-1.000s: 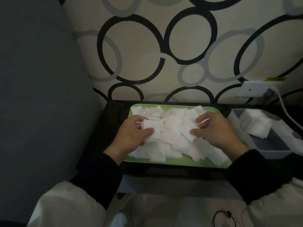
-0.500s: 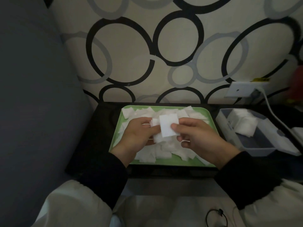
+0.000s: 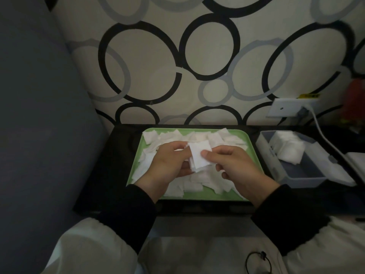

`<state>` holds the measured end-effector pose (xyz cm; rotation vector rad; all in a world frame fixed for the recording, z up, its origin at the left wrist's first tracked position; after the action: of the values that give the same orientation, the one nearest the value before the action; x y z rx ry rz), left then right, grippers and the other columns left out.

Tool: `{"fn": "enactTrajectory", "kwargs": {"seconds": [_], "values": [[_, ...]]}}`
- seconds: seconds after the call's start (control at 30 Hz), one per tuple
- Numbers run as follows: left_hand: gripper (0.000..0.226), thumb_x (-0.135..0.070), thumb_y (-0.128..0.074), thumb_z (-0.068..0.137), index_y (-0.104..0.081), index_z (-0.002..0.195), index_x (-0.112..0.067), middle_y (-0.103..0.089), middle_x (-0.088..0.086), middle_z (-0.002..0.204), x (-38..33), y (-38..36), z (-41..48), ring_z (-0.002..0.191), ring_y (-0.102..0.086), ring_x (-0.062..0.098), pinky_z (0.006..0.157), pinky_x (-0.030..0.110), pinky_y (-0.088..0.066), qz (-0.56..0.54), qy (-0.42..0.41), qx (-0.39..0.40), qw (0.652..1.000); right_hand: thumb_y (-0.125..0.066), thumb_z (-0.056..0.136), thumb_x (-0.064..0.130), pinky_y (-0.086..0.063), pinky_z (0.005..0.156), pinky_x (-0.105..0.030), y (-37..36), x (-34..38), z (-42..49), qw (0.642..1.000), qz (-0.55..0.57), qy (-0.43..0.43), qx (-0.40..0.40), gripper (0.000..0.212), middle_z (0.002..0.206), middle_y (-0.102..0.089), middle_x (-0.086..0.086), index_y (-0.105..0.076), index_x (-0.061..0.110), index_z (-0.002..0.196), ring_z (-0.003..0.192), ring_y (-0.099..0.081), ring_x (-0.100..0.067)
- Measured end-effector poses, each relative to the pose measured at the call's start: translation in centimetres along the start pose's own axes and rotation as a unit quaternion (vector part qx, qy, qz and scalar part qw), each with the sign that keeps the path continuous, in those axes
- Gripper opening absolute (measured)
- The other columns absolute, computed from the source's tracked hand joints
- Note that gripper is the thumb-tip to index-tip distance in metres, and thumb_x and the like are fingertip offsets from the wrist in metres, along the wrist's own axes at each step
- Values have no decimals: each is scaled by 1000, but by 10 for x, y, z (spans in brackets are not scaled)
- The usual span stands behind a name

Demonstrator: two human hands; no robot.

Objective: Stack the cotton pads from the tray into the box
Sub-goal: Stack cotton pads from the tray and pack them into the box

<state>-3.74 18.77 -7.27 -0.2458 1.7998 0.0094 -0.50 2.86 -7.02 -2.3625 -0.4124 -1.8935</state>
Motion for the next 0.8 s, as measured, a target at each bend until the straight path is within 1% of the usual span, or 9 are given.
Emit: {"fn": "enactTrajectory", "kwargs": {"seconds": [0.1,0.2,0.27,0.37,0.47,0.57,0.67,0.73,0.8], "values": [[19,-25,-59,99,-70,109,-14,-77,9,96,0,0,-1,79,-75,21,61,26,-57,-3,6,-1,1000,-78,82,21,-38,47,-10,-3,2,1,999,5,30,-21,18,63,-59,6,-71,4,81,51,-50,3],[29,-38,-51,102,-69,104,-15,-77,6,93,-1,3,-2,75,-74,22,59,30,-56,-52,43,-28,997,-80,81,19,-37,47,-8,-9,3,2,998,-6,53,-38,19,64,-57,3,-68,4,79,47,-48,5],[30,-41,-57,98,-71,105,-15,-77,5,94,-3,5,-1,79,-74,21,62,31,-56,-44,30,-19,998,-82,79,23,-40,51,-9,-14,3,4,997,-15,62,-46,21,66,-58,2,-67,8,75,53,-51,1],[17,-18,-70,92,-70,107,-12,-77,5,94,-4,10,-1,84,-74,18,67,28,-57,-6,-24,-14,1000,-84,76,27,-43,57,-13,-20,3,9,995,-34,77,-52,24,67,-58,3,-65,13,72,60,-53,-5],[9,-12,-69,92,-70,99,-18,-76,2,94,-2,31,6,89,-72,18,67,29,-58,-1,-33,-81,996,-81,79,24,-42,61,-17,-13,4,20,986,-95,89,-104,17,77,-62,4,-67,15,82,71,-58,-8],[8,-18,-69,92,-69,97,-23,-71,6,109,-1,55,14,102,-68,24,75,35,-59,17,-29,-137,990,-70,87,18,-43,66,-20,0,5,34,963,-195,103,-155,7,85,-64,7,-66,24,89,82,-62,-11],[9,-19,-68,93,-69,101,-23,-69,5,113,1,64,17,103,-67,23,69,30,-56,18,-21,-140,990,-62,91,19,-45,73,-27,-3,5,45,936,-297,127,-137,12,92,-62,9,-66,29,97,87,-60,-13],[13,-20,-67,93,-68,107,-22,-68,4,114,2,66,19,103,-67,23,66,28,-55,28,-19,-140,990,-65,90,31,-45,76,-28,-13,4,49,922,-347,124,-118,17,100,-60,5,-64,30,106,90,-58,-14],[21,-21,-68,93,-67,114,-20,-68,4,115,3,66,20,104,-66,23,67,28,-55,35,-19,-141,989,-69,83,49,-48,83,-33,-20,3,52,899,-412,103,-111,38,109,-56,4,-61,32,116,99,-56,-16]]}}
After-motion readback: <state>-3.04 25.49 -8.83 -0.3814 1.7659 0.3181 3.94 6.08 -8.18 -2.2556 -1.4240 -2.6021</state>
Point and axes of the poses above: each hand's wrist, its own z-axis towards the middle knuckle, its own y-axis out of the back of the hand, x = y × z, the point moved 5 cm from there along z, towards the middle knuckle
